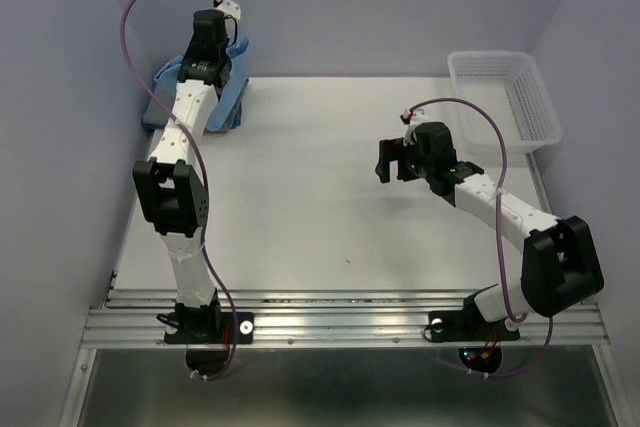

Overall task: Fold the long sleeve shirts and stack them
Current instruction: Neatly place the folded shirt to the corner

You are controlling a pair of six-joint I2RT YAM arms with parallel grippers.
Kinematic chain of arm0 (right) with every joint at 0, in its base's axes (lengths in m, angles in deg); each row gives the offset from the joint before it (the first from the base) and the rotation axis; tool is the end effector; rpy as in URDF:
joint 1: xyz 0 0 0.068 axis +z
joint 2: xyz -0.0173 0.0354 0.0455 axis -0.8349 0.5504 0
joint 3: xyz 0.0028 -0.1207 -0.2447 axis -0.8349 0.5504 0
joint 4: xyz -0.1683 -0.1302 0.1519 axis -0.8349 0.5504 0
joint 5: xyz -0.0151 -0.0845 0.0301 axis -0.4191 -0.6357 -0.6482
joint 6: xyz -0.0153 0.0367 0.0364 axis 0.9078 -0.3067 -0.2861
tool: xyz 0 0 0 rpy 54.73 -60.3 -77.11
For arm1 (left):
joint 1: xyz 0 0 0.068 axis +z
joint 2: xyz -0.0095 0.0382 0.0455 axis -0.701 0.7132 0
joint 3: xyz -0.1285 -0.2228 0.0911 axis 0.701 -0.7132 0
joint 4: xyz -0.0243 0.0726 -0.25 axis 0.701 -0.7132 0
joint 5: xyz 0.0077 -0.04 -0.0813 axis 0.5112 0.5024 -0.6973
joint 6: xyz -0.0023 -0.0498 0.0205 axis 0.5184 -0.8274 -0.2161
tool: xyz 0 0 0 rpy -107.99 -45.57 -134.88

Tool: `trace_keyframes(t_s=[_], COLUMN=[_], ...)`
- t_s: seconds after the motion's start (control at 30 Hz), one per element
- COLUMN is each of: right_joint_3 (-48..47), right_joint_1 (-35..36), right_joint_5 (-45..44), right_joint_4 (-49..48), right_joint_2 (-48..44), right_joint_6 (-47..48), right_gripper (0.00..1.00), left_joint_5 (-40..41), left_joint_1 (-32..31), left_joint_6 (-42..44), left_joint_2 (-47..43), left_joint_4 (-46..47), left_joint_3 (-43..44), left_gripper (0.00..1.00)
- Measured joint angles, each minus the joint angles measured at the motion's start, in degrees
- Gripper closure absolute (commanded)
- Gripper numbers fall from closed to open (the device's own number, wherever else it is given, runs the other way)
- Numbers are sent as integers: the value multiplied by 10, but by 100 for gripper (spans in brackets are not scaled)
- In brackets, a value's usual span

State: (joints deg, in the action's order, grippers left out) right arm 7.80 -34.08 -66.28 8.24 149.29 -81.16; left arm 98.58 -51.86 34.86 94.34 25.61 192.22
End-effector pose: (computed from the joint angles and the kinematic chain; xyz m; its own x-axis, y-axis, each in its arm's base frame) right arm 0.2904 0.1217 0.2503 -0.5842 -0.0775 -0.8079 -0.3196 0.9370 0.1412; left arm 0.4748 -0.0454 0.4016 -0.3271 0.5410 -0.7748 -0.1607 0.7761 0.6098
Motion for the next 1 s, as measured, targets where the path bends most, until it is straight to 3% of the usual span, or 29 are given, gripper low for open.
trace_keyframes(t_s=[0.2, 0.73, 0.77, 0.8, 0.83, 1.0], right_joint_3=[0, -58, -63, -68, -74, -95], right_joint_1=[0, 0, 0, 0, 0, 0], right_joint_5=[0, -37, -39, -39, -38, -47], right_joint_4=[0, 40, 41, 43, 45, 53], right_joint_2=[10, 84, 88, 91, 96, 121], right_joint_6=[0, 2, 2, 2, 2, -1], right_gripper=[0, 0, 0, 0, 0, 0], left_joint_5=[-23, -68, -66, -63, -59, -35], left_joint_1=[20, 138, 143, 148, 151, 149], left_joint_6=[-20, -134, -140, -146, -150, -177], left_joint_2=[25, 228, 237, 246, 255, 274], left_joint_4=[-6, -10, -5, -5, -6, -11], left_joint_3=[30, 186, 190, 193, 195, 201], left_gripper=[100, 99, 82, 18, 1, 1])
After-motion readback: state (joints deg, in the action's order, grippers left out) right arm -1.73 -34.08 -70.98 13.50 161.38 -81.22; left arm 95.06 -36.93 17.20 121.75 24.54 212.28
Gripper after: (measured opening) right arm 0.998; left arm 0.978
